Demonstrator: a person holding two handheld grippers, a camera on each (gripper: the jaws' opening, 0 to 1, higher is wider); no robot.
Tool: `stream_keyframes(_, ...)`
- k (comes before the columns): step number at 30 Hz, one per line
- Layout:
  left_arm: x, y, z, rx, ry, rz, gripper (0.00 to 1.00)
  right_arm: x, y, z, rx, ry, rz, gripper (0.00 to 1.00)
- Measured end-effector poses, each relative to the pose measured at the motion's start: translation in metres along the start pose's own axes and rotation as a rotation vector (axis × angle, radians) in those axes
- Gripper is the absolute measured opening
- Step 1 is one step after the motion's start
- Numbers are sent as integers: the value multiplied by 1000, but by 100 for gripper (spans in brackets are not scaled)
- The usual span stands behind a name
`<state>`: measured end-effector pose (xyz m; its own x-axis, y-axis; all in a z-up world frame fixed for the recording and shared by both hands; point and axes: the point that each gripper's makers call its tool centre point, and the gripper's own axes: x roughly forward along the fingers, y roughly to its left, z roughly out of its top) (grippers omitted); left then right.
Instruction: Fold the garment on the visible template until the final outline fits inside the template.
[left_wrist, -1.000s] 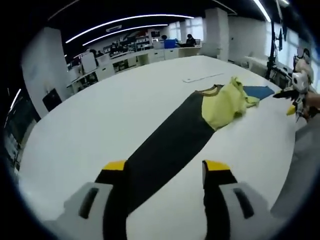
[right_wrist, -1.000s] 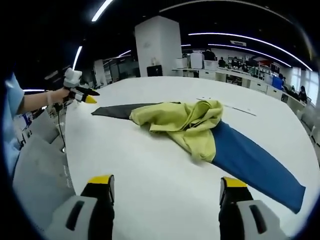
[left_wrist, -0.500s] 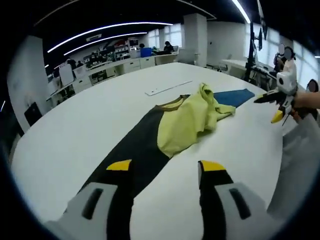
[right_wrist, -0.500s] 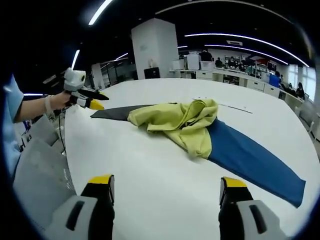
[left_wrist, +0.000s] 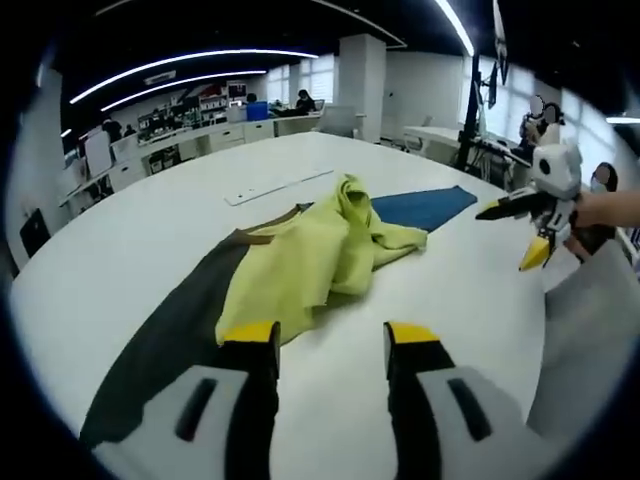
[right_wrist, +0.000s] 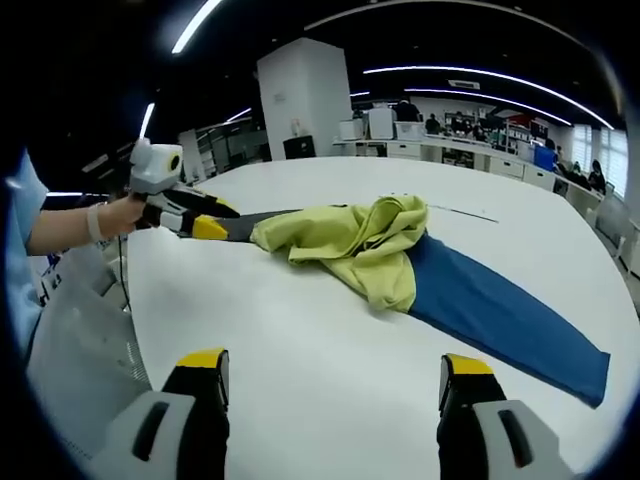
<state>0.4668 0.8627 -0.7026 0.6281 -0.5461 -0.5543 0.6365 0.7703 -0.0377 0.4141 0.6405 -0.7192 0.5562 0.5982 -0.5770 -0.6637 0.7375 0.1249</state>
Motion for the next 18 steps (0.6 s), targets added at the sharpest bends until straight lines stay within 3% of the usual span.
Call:
stream_keyframes(12,36,-19,2,75,31,-56,32,-1,-4,-5,18,5,-3,87)
stream_keyframes(18,56,-28,-2,63,54,-71,28,-1,-5,-9,26,8,-3,87)
